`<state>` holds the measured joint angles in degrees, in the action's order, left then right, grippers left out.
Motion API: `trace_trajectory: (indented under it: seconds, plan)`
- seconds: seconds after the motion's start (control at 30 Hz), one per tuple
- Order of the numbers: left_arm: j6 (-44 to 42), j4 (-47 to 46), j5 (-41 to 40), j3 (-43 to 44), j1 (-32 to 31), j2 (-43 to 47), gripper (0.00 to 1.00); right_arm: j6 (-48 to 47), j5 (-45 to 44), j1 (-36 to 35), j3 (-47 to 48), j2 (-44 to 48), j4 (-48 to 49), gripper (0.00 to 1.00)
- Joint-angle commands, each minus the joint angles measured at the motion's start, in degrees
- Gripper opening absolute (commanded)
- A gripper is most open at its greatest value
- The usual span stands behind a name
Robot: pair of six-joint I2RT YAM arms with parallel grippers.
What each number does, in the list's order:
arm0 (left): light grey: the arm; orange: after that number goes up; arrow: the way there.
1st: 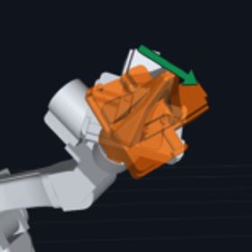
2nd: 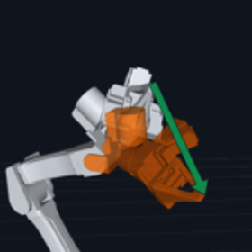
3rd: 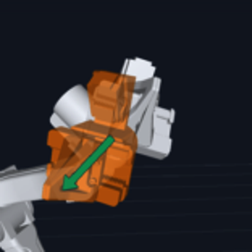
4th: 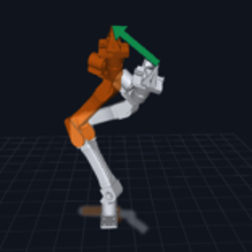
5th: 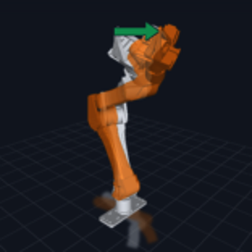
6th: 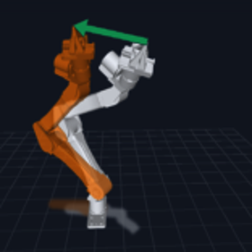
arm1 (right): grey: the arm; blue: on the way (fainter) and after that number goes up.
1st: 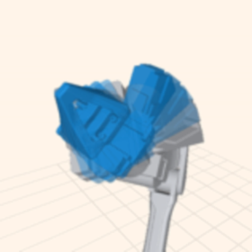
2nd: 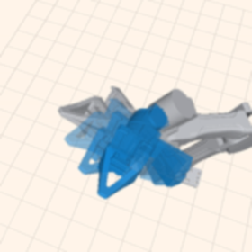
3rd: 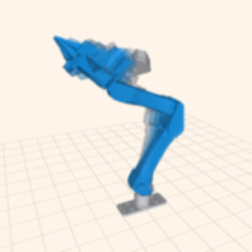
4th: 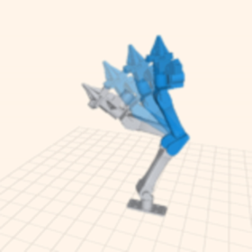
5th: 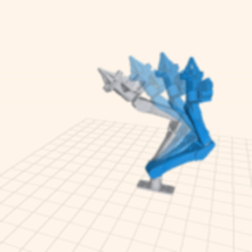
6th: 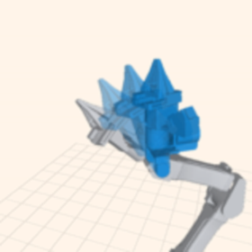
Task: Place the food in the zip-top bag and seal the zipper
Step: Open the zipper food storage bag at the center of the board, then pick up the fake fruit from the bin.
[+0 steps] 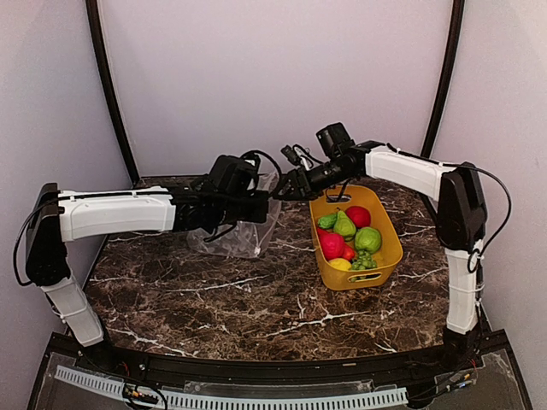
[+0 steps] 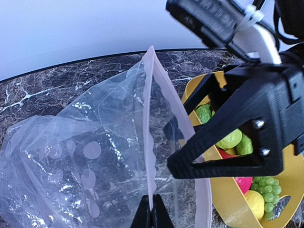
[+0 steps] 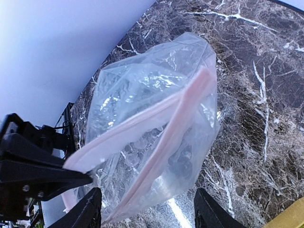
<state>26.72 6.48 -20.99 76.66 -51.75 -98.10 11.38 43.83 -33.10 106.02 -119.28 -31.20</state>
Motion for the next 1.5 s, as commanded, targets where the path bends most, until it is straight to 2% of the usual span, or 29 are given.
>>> trace_trajectory:
  seconds: [0.0, 0.17, 0.3, 0.37, 0.47, 0.6, 0.73, 0.83, 0.9, 1.03, 1.2, 1.47]
  plan:
    - [0.53, -2.21, 0.91, -1.45, 0.07, 3.57, 0.01, 0.45, -1.86, -1.17, 3.07, -1.76, -1.6, 0.62]
    - [0.31, -3.35, -0.98, -3.91, 0.11, 6.58, 0.01, -0.82, -8.22, 0.24, -0.46, -0.94, -3.06, 0.52]
    - [-0.39, -4.98, -3.39, -7.18, 0.07, 9.91, 0.01, -2.03, -11.78, 2.39, -3.35, 0.58, -2.88, 0.48]
    - [-0.76, -5.61, -3.75, -8.4, 0.08, 10.92, 0.01, -3.27, -11.69, 2.78, -3.62, 0.72, -2.75, 0.47]
    - [-1.17, -5.73, -3.38, -8.91, 0.1, 10.55, 0.01, -6.18, -6.06, 2.49, -2.52, 0.62, -3.14, 0.48]
    - [-0.58, -5.6, -2.17, -9.47, 0.07, 9.27, 0.01, -17.31, 1.38, 2.25, -0.09, 4.81, -8.95, 0.56]
    - [-0.8, -5.22, -1.82, -9.94, 0.07, 8.38, 0.01, -26.4, 0.76, 4.2, -6.39, 14.68, -10.97, 0.68]
    - [-1.19, -5.45, -1.04, -10.45, 0.11, 8.0, 0.01, -32.36, 0.27, 6.96, -11.77, 19.78, -12.49, 0.73]
    - [-1.29, -5.59, -0.73, -10.8, 0.13, 7.83, 0.01, -35.87, -3.03, 8.25, -14.86, 21.08, -13.96, 0.74]
    - [-1.3, -5.89, -0.62, -11.49, 0.07, 7.93, 0.01, -39.85, -9.14, 8.49, -20.99, 20.08, -14.16, 0.8]
    - [-1.93, -5.22, -0.67, -11.46, 0.11, 8.45, 0.01, -39.63, -9.39, 8.54, -21.39, 14.59, -14.03, 0.98]
    - [-1.91, -4.46, -0.97, -12.23, 0.07, 9.54, 0.01, -38.37, -9.99, 8.5, -19.43, 8.58, -13.22, 0.99]
